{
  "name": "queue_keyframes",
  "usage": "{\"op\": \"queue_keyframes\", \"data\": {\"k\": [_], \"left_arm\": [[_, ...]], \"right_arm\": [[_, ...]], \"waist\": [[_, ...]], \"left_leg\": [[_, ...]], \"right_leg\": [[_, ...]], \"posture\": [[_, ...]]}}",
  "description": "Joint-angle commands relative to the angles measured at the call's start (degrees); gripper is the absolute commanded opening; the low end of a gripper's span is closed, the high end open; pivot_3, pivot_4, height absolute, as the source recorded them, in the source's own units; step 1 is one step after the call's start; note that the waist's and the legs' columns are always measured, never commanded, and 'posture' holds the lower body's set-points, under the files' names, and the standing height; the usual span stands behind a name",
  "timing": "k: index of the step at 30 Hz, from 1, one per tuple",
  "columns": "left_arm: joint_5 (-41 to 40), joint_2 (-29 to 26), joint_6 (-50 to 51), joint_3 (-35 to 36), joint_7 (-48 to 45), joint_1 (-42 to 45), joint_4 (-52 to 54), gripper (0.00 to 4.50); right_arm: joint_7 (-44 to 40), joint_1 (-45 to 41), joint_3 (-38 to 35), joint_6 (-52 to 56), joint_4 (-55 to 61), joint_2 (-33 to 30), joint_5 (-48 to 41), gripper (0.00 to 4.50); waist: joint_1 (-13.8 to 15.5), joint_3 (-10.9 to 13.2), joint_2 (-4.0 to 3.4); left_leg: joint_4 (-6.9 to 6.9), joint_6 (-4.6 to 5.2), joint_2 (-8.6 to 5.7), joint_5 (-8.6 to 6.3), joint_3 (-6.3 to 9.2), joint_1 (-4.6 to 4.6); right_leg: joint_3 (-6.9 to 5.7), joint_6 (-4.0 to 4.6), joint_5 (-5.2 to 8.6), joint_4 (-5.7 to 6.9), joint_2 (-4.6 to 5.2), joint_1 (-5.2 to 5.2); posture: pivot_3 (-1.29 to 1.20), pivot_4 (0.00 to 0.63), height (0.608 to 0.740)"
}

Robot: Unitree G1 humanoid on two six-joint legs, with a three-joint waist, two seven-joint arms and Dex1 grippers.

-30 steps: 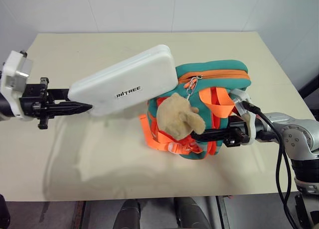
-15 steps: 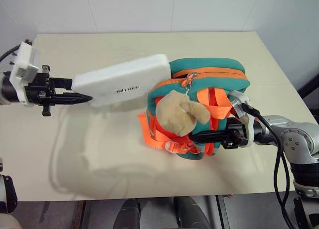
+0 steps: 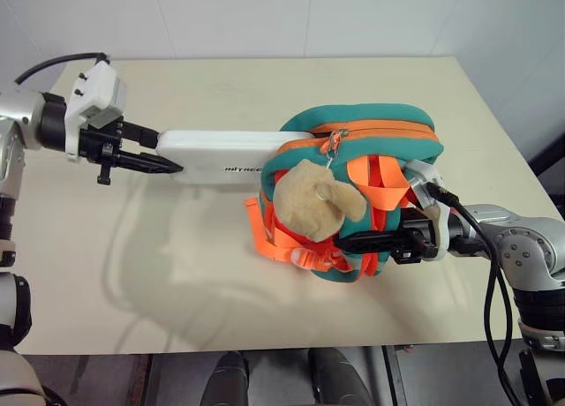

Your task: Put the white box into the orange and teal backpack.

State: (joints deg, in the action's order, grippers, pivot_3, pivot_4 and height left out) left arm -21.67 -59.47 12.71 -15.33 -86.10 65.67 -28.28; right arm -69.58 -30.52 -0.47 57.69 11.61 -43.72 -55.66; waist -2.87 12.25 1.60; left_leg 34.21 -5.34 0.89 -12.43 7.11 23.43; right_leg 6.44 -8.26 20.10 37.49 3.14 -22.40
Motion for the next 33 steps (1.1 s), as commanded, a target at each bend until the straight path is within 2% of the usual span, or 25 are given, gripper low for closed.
{"op": "queue_keyframes", "data": {"k": [1,5,10,17,24,26,29,33], "left_arm": [[-0.4,2.9,0.5,-3.4,-6.4,6.1,-1.5,1.25],[-1.6,9.7,1.9,-7.2,-6.4,13.4,-2.8,1.25],[-2.4,17.5,3.4,-9.3,-6.4,16.9,-3.4,1.25],[-1.4,27.8,5.0,-11.1,-6.4,16.5,-3.3,1.25],[0.8,32.0,6.6,-8.1,-5.4,13.3,-1.3,1.25],[1.6,32.6,5.7,-6.9,-4.9,12.4,-1.2,1.97],[1.4,32.5,6.0,-4.2,-4.0,11.5,-0.2,2.79],[1.5,29.6,6.6,-1.9,-5.0,10.5,1.0,3.93]], "right_arm": [[-0.3,-0.3,-0.2,0.1,1.4,0.4,-0.7,0.02],[0.3,-0.2,-0.2,0.1,2.1,1.0,-0.9,0.02],[1.1,0.6,-0.5,0.0,2.9,1.6,-0.9,0.02],[3.2,1.5,-0.8,-0.3,4.3,3.2,-1.3,0.02],[5.2,3.0,-2.0,-0.2,5.9,3.9,-2.1,0.02],[5.5,3.3,-2.2,-0.1,6.2,3.9,-2.3,0.00],[5.8,3.3,-2.1,-0.1,6.2,3.9,-2.4,0.00],[5.6,2.6,-1.8,-0.3,5.5,3.9,-2.2,0.00]], "waist": [[0.1,0.0,0.00],[0.0,0.0,0.01],[-0.4,0.0,0.00],[-0.2,0.0,0.00],[0.0,0.0,-0.01],[0.0,0.0,0.00],[0.0,0.0,0.00],[-0.5,0.0,-0.01]], "left_leg": [[0.02,0.00,0.00,0.00,-0.01,0.00],[0.05,0.00,-0.01,0.00,0.01,0.09],[0.03,0.01,0.00,0.00,0.00,0.13],[0.06,0.01,-0.01,0.00,0.02,0.17],[0.14,0.01,-0.02,0.00,0.04,0.19],[0.17,0.01,-0.03,0.00,0.04,0.19],[0.28,0.01,-0.03,0.00,0.05,0.21],[0.32,0.01,-0.01,0.00,0.04,0.17]], "right_leg": [[0.01,0.00,0.00,0.00,0.00,0.00],[0.01,-0.03,0.00,-0.01,0.00,-0.03],[0.02,-0.08,0.05,0.00,0.00,-0.09],[0.02,-0.10,0.07,0.01,0.00,-0.09],[0.01,-0.10,0.07,0.02,0.01,-0.07],[0.01,-0.10,0.07,0.05,0.01,-0.07],[0.01,-0.10,0.07,0.12,0.01,-0.07],[0.03,-0.10,0.07,0.22,-0.02,-0.08]], "posture": [[0.00,0.150,0.740],[0.00,0.150,0.740],[0.00,0.150,0.740],[0.00,0.150,0.740],[0.00,0.150,0.740],[0.00,0.150,0.740],[0.00,0.150,0.740],[0.00,0.150,0.740]]}}
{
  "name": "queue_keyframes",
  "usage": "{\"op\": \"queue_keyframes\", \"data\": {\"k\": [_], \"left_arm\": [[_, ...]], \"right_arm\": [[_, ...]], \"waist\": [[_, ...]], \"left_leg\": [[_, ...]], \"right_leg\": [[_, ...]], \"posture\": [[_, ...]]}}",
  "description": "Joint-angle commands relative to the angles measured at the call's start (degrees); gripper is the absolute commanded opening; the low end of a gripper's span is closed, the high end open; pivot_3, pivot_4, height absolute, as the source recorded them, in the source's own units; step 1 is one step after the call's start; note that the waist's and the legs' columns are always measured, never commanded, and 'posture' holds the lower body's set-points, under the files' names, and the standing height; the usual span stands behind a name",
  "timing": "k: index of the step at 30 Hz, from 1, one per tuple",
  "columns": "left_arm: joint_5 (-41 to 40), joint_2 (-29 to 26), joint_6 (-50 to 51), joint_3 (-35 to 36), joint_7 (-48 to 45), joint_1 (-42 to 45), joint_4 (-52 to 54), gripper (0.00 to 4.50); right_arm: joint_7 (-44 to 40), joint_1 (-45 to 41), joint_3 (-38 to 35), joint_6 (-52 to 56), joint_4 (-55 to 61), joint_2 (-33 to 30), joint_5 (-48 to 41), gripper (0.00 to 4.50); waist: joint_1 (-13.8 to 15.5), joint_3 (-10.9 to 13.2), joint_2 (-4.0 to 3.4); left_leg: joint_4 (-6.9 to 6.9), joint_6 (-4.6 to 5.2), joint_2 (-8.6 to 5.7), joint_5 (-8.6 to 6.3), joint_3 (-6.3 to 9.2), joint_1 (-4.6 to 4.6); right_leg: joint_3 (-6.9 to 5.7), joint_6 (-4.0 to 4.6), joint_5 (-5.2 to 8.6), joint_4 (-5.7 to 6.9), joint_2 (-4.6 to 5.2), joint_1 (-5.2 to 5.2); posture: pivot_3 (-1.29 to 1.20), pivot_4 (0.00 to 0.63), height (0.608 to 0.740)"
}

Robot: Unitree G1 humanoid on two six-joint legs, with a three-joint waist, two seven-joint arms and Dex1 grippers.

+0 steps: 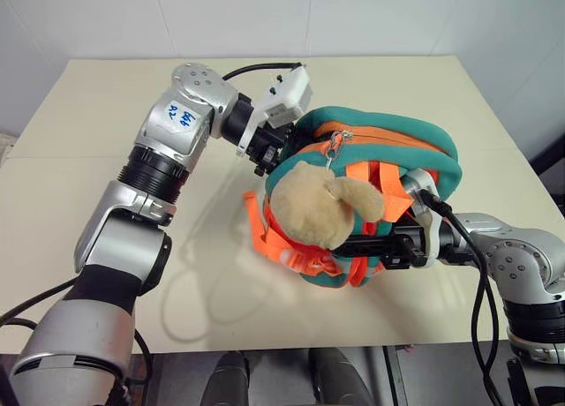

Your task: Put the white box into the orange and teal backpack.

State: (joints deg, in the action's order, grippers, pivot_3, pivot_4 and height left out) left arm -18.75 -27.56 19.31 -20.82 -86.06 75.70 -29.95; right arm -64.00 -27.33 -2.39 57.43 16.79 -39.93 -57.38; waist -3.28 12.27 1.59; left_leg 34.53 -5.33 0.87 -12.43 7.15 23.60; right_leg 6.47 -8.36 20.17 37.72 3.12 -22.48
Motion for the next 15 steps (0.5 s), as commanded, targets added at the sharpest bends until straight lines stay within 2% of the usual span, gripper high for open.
{"op": "queue_keyframes", "data": {"k": [1,2,9,12,15], "left_arm": [[-1.4,-3.1,0.0,4.0,-5.6,0.2,2.9,4.23],[-1.5,-5.0,0.6,4.4,-6.0,0.1,2.8,4.49],[-2.6,-16.2,0.1,7.8,-6.4,-1.5,3.2,4.49],[-9.4,-22.7,6.1,8.3,-6.4,-2.3,6.7,4.49],[-14.4,-25.1,11.5,10.4,-6.4,-2.4,10.4,4.49]], "right_arm": [[-0.1,-0.8,0.2,-0.1,0.2,0.1,-0.4,0.00],[-0.3,-0.9,0.4,-0.2,0.0,0.1,-0.2,0.00],[-0.8,-1.3,0.9,-0.5,-0.5,0.4,0.2,0.00],[-0.8,-1.4,0.9,-0.6,-0.7,0.5,0.2,0.00],[-1.0,-1.5,1.2,-0.8,-1.0,0.6,0.6,0.00]], "waist": [[-0.1,0.0,-0.01],[-0.1,0.0,-0.01],[0.1,0.0,-0.01],[-0.2,0.0,-0.01],[0.0,0.0,-0.02]], "left_leg": [[0.01,0.00,0.00,0.00,0.00,-0.02],[0.02,0.00,0.01,0.00,0.01,-0.03],[0.08,0.00,0.01,0.00,0.01,-0.03],[0.08,0.00,0.02,0.00,0.02,-0.02],[0.04,0.01,0.03,0.00,0.05,-0.02]], "right_leg": [[0.00,0.00,0.00,0.03,-0.01,0.00],[0.00,0.00,0.00,0.05,-0.02,0.00],[0.02,0.00,0.00,0.07,-0.02,0.03],[0.02,0.00,0.00,0.09,-0.02,0.01],[0.00,0.00,0.01,0.09,-0.02,0.01]], "posture": [[0.00,0.150,0.740],[0.00,0.150,0.740],[0.00,0.150,0.740],[0.00,0.150,0.740],[0.00,0.150,0.740]]}}
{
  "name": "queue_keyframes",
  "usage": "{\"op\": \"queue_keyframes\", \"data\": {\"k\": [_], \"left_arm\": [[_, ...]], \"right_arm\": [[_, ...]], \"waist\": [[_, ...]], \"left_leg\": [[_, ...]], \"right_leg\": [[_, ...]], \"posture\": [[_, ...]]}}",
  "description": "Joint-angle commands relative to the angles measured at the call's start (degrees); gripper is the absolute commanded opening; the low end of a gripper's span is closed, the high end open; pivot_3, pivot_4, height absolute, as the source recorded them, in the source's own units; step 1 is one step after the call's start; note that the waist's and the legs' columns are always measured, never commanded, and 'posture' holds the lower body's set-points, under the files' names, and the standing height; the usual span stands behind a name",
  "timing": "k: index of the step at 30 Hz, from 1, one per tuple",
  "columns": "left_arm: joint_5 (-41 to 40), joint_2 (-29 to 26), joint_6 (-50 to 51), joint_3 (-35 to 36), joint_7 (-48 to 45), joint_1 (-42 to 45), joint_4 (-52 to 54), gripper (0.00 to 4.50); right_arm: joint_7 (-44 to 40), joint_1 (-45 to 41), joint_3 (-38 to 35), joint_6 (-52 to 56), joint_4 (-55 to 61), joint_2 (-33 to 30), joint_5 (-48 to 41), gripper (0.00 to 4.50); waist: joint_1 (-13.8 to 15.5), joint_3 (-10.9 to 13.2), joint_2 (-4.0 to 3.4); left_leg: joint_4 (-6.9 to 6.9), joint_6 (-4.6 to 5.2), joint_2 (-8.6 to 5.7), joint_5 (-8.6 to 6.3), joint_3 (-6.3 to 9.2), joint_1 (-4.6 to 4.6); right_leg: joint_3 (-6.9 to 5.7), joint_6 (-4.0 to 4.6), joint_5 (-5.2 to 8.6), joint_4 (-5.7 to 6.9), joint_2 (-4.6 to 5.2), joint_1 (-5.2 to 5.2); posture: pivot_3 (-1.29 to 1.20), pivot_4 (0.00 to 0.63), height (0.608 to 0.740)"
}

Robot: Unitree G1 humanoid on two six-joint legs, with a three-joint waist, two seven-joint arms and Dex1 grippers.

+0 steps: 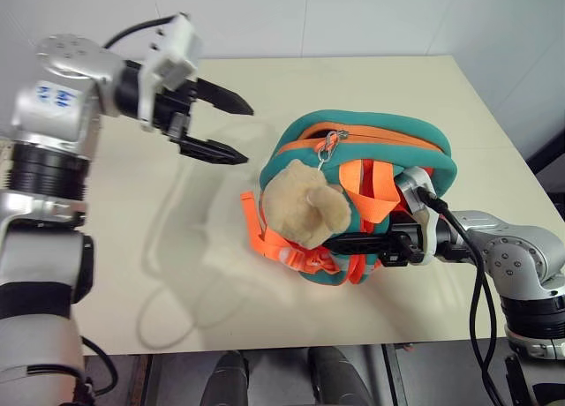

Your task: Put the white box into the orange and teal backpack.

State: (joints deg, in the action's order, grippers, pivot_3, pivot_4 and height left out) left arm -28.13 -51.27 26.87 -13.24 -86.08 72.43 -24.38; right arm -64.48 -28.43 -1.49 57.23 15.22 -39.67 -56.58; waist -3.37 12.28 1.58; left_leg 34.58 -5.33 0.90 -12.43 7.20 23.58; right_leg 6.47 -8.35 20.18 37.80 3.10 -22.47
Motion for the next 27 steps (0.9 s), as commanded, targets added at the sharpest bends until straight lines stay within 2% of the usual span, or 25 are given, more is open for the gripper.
{"op": "queue_keyframes", "data": {"k": [1,6,14,23,27], "left_arm": [[-6.7,-1.9,6.0,3.8,-6.4,0.7,6.8,4.49],[-13.6,-2.7,14.7,6.8,-6.0,-2.6,17.7,4.49],[-18.4,-2.3,20.1,7.3,-4.0,-7.8,29.2,4.49],[-13.1,1.2,15.0,2.6,-3.1,-9.6,31.6,4.49],[-6.8,5.7,7.6,1.2,1.3,-10.0,30.5,4.49]], "right_arm": [[-0.6,-0.4,0.4,-0.6,0.5,0.4,-0.1,0.00],[-1.0,-0.7,0.5,-0.7,-0.1,0.3,0.0,0.00],[-1.4,-1.2,1.2,-1.3,-0.7,0.6,0.5,0.00],[-1.6,-1.7,1.6,-1.6,-1.2,1.4,1.1,0.00],[-1.3,-1.5,1.3,-1.5,-0.8,1.8,0.9,0.00]], "waist": [[0.2,0.0,0.00],[0.2,0.0,0.00],[0.0,0.0,0.00],[0.1,0.0,0.00],[0.3,0.0,0.00]], "left_leg": [[0.00,0.00,0.00,0.00,-0.01,0.00],[0.09,0.00,-0.01,0.00,-0.01,-0.02],[0.09,0.00,0.07,0.00,-0.02,-0.10],[0.12,0.00,0.06,0.00,-0.04,-0.12],[0.13,0.00,0.07,0.00,-0.03,-0.12]], "right_leg": [[0.00,0.00,0.00,0.00,0.00,0.01],[-0.01,0.00,0.00,0.01,0.00,0.08],[0.03,0.01,-0.01,0.08,-0.11,0.07],[0.05,0.02,-0.02,0.06,-0.11,0.11],[0.05,0.03,-0.02,0.06,-0.14,0.11]], "posture": [[0.00,0.150,0.740],[0.00,0.150,0.740],[0.00,0.150,0.740],[0.00,0.150,0.740],[0.00,0.150,0.740]]}}
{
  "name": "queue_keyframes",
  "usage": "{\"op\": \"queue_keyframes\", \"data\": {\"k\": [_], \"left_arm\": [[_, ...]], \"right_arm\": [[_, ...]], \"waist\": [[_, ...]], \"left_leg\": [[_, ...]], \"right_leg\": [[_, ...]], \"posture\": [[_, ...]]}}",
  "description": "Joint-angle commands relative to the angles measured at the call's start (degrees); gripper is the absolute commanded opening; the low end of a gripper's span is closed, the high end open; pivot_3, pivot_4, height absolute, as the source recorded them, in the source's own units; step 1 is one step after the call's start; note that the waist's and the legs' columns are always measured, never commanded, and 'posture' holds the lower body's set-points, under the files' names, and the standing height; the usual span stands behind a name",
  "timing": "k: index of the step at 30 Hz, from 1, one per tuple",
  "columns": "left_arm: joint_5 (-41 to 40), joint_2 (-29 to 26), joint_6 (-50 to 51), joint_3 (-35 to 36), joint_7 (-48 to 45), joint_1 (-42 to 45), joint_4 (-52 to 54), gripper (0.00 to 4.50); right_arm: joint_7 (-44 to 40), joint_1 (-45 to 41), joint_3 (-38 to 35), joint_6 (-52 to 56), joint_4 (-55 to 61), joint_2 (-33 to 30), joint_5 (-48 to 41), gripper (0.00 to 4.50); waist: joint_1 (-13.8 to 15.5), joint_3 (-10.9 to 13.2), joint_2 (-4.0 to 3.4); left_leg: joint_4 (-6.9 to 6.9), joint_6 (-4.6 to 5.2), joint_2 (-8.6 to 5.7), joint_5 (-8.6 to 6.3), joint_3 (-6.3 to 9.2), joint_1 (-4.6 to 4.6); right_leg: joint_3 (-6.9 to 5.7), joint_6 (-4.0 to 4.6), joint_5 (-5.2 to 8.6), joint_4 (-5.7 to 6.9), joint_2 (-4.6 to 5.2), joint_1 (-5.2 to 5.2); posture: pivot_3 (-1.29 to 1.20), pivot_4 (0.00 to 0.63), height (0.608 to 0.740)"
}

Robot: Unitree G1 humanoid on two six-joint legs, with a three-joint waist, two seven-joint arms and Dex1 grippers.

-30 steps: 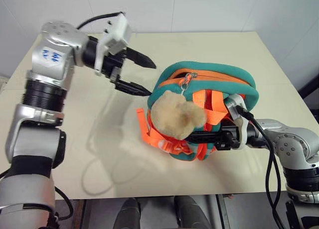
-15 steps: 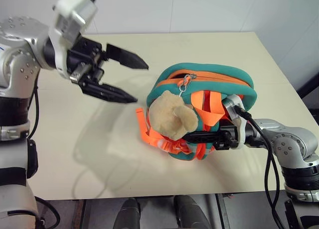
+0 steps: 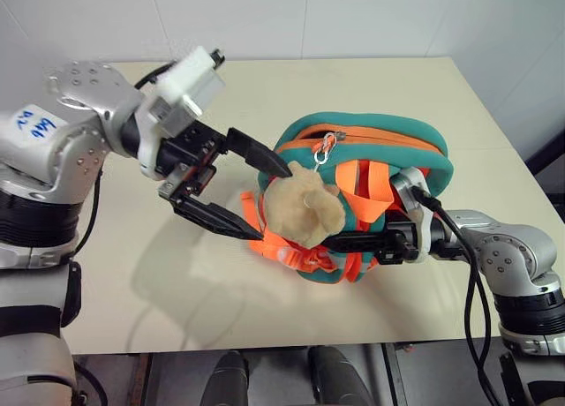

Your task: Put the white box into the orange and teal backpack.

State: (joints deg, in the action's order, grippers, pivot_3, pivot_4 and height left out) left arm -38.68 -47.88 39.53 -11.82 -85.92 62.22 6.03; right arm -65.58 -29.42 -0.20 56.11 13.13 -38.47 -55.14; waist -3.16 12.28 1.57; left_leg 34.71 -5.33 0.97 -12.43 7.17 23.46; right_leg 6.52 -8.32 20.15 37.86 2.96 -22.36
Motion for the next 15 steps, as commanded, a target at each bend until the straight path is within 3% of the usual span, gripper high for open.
{"op": "queue_keyframes", "data": {"k": [1,9,12,15], "left_arm": [[4.4,3.4,-5.8,-0.1,1.9,0.1,0.1,4.49],[9.3,7.4,-11.7,0.1,4.8,-1.5,2.7,4.49],[12.1,7.9,-16.8,0.1,4.4,-2.2,2.2,3.93],[12.7,7.9,-17.8,0.7,4.3,-2.3,1.9,3.09]], "right_arm": [[-0.2,-0.3,-0.1,-0.4,1.5,0.6,-0.6,0.00],[0.5,0.3,-0.6,-0.5,2.1,0.7,-0.9,0.00],[0.6,0.3,-0.6,-0.7,2.1,0.8,-0.8,0.00],[0.6,0.2,-0.6,-0.8,2.0,0.8,-0.7,0.00]], "waist": [[0.1,0.0,0.00],[0.0,0.0,0.00],[0.1,0.0,0.00],[0.1,0.0,0.00]], "left_leg": [[0.01,0.00,0.00,0.00,0.00,0.01],[0.01,0.00,0.00,0.00,0.00,0.00],[0.07,0.00,0.00,0.00,0.00,0.00],[0.11,0.00,0.00,0.00,-0.01,0.00]], "right_leg": [[0.00,0.00,0.00,-0.01,0.00,0.01],[0.02,-0.01,-0.01,-0.03,0.00,0.02],[0.02,-0.01,-0.02,-0.03,0.00,0.04],[0.02,-0.02,-0.04,-0.03,0.00,0.05]], "posture": [[0.00,0.150,0.740],[0.00,0.150,0.740],[0.00,0.150,0.740],[0.00,0.150,0.740]]}}
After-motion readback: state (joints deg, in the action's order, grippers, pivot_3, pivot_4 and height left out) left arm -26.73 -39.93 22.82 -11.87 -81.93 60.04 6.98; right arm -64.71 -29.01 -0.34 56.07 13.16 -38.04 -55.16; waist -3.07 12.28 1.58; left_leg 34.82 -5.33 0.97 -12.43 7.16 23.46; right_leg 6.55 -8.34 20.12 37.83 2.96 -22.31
